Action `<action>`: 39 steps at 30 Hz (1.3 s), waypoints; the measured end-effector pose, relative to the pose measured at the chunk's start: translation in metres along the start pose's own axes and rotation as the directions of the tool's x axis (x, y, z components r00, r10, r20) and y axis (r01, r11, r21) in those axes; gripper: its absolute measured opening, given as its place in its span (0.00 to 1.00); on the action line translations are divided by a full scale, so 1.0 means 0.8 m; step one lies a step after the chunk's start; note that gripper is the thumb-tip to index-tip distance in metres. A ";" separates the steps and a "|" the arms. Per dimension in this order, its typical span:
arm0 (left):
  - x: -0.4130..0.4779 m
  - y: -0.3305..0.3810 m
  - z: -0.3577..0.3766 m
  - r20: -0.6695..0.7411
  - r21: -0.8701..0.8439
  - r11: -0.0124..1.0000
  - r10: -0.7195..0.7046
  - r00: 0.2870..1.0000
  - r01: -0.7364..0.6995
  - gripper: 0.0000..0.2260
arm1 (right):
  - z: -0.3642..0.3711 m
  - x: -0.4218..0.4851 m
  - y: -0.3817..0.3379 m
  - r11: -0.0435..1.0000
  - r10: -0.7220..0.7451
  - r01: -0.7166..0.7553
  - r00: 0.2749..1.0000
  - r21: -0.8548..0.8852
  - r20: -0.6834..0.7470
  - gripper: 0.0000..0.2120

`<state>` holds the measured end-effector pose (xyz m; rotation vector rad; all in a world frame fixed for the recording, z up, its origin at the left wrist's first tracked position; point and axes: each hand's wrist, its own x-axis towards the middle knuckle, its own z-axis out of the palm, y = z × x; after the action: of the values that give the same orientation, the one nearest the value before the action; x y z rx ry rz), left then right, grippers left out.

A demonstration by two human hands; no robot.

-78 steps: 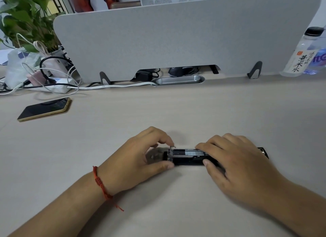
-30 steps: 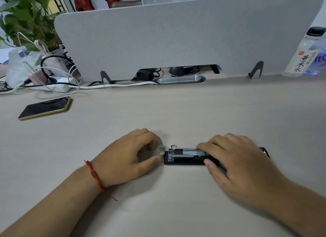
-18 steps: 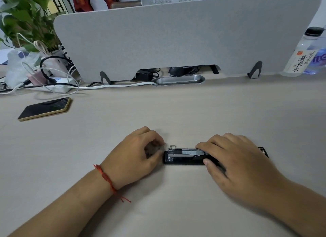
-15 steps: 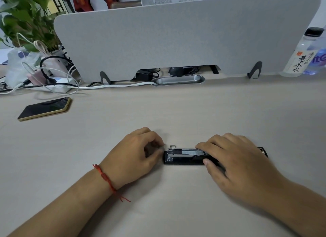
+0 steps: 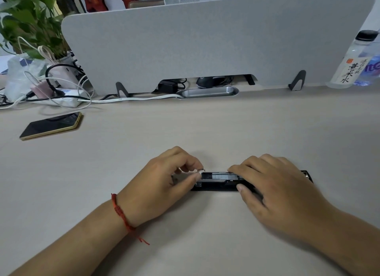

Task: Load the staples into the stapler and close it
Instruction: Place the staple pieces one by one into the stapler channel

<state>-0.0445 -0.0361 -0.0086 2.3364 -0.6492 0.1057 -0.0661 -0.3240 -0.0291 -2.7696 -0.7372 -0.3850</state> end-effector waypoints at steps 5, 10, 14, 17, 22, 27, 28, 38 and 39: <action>0.000 0.001 -0.002 0.026 0.009 1.000 0.002 1.000 -0.002 0.06 | 0.000 0.000 0.000 1.000 0.004 -0.004 1.000 -0.002 0.006 0.15; 0.001 0.005 -0.003 0.027 0.022 1.000 -0.007 1.000 0.007 0.06 | 0.000 0.000 0.001 1.000 -0.002 0.002 1.000 -0.002 -0.002 0.15; 0.001 0.006 -0.004 0.036 0.014 1.000 -0.016 0.999 0.015 0.05 | 0.000 0.000 0.001 1.000 -0.001 0.001 1.000 -0.002 0.006 0.15; 0.001 0.004 -0.002 0.038 0.021 1.000 -0.011 0.999 0.011 0.05 | 0.000 0.000 0.001 1.000 -0.003 0.003 1.000 -0.003 0.000 0.15; -0.001 -0.005 -0.011 0.057 0.058 0.994 0.094 0.994 -0.098 0.12 | 0.000 0.000 0.000 1.000 0.003 -0.003 1.000 -0.004 0.000 0.15; -0.001 -0.012 -0.016 0.121 0.091 0.967 0.225 0.967 -0.236 0.11 | -0.001 0.000 0.000 1.000 0.009 -0.009 1.000 -0.001 0.011 0.15; -0.001 -0.011 -0.014 0.139 0.104 0.963 0.235 0.962 -0.250 0.11 | 0.000 0.000 0.000 1.000 0.008 -0.008 1.000 0.000 0.010 0.15; 0.001 -0.012 -0.002 0.138 0.108 0.941 0.306 0.942 -0.321 0.22 | -0.004 0.000 -0.002 1.000 0.009 -0.009 1.000 -0.002 0.017 0.15; 0.002 -0.015 -0.006 0.085 0.089 0.947 0.300 0.950 -0.307 0.23 | -0.004 0.000 -0.002 1.000 0.010 -0.010 1.000 -0.003 0.017 0.15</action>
<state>-0.0367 -0.0262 -0.0118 2.3283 -1.0603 0.2004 -0.0678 -0.3233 -0.0258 -2.7820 -0.7277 -0.3611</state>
